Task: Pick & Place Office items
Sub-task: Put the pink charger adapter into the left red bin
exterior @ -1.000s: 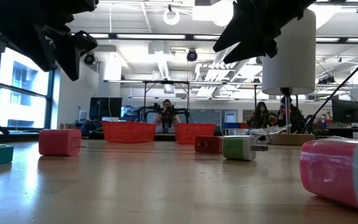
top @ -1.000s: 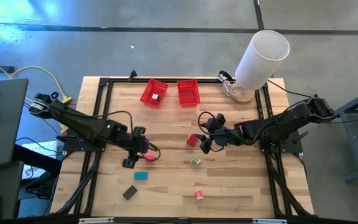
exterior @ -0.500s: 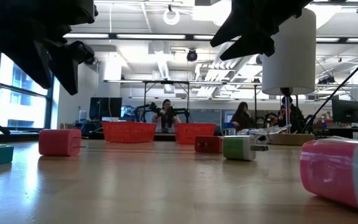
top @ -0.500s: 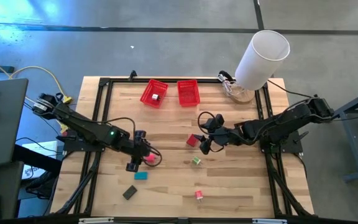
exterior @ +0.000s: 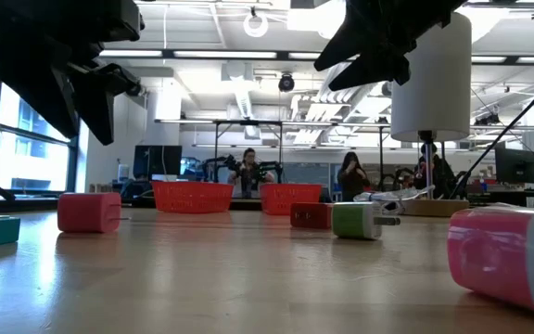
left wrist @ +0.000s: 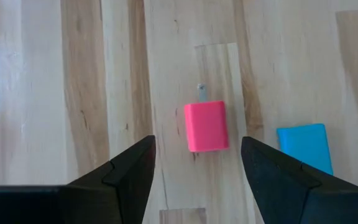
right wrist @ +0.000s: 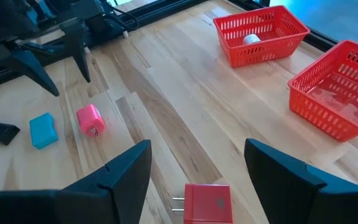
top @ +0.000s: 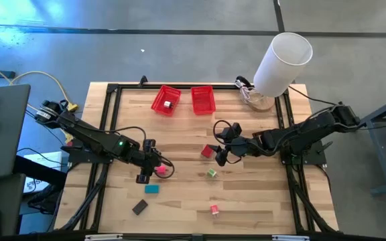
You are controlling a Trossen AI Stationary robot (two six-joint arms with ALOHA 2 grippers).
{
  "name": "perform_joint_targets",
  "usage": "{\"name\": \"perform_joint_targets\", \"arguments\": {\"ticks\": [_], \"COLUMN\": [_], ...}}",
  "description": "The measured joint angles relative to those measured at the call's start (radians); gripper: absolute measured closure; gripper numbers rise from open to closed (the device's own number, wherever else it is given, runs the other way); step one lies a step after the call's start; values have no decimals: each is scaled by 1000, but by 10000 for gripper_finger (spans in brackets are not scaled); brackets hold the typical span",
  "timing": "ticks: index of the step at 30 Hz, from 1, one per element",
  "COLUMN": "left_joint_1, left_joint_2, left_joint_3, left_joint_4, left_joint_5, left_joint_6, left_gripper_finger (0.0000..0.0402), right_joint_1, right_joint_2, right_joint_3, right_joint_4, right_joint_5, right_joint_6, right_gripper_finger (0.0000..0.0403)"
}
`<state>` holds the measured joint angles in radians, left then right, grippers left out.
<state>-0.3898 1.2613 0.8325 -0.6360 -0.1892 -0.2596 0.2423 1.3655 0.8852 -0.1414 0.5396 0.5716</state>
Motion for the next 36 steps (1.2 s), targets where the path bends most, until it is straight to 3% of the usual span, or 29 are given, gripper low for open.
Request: {"name": "perform_joint_targets", "arguments": {"ticks": [17,36], "left_joint_1": [-57,-94], "left_joint_2": [0,0], "left_joint_3": [-69,-70], "left_joint_4": [102,106], "left_joint_5": [-5,-6], "left_joint_6": [-68,-167], "left_gripper_finger": [172,172], "right_joint_1": [26,115], "right_joint_2": [0,0], "right_joint_3": [0,0], "right_joint_4": [-29,-27], "right_joint_5": [-26,-26], "right_joint_6": [8,12], "right_gripper_finger": [156,156]}}
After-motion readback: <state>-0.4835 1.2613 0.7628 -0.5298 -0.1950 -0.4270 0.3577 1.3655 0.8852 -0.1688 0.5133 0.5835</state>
